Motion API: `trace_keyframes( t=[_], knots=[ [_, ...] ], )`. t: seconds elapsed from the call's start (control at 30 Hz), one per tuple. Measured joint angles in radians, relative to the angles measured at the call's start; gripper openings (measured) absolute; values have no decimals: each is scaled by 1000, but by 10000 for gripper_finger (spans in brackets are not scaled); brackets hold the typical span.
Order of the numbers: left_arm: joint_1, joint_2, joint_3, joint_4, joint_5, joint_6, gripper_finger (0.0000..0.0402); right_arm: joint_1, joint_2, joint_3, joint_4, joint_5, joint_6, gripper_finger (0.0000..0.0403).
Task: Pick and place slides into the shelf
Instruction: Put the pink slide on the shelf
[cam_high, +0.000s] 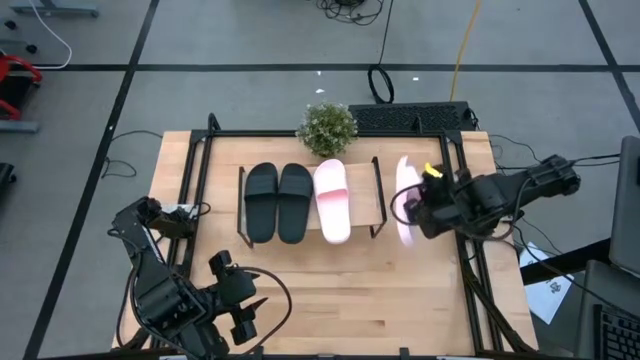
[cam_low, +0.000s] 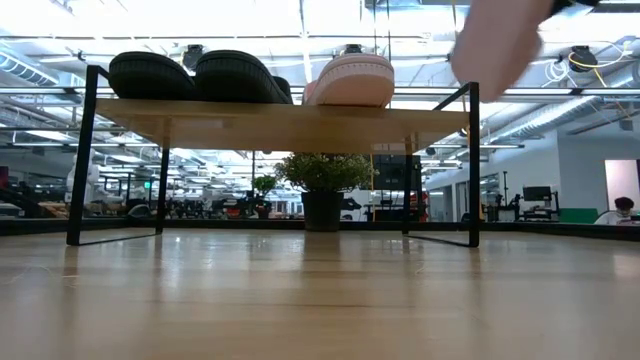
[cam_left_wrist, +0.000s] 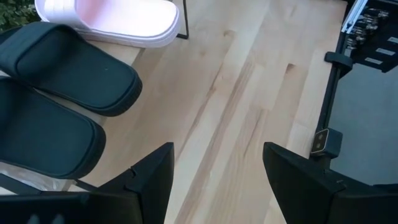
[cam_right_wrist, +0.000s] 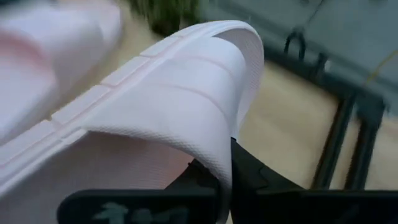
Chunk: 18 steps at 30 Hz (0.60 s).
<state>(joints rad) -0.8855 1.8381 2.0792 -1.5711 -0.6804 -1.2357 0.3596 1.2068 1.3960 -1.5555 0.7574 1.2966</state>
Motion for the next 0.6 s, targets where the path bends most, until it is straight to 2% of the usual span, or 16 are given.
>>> trace_keyframes(
  t=[0.1, 0.27, 0.33, 0.43, 0.6],
  knots=[
    [5, 0, 0, 0, -2, 0, 243, -23, 0, 16, 153, 87, -132, 0],
    [25, 0, 0, 0, -5, 1, 243, -90, 20, 17, 563, 103, -590, 0],
    [33, 0, 0, 0, -5, 1, 243, -126, 35, 18, 660, 105, -740, 0],
    [42, 0, 0, 0, -3, -1, 243, -189, 58, 18, 728, 86, -867, 0],
    [52, 0, 0, 0, -1, -14, 243, -273, 111, 18, 707, -18, -904, 0]
  ],
)
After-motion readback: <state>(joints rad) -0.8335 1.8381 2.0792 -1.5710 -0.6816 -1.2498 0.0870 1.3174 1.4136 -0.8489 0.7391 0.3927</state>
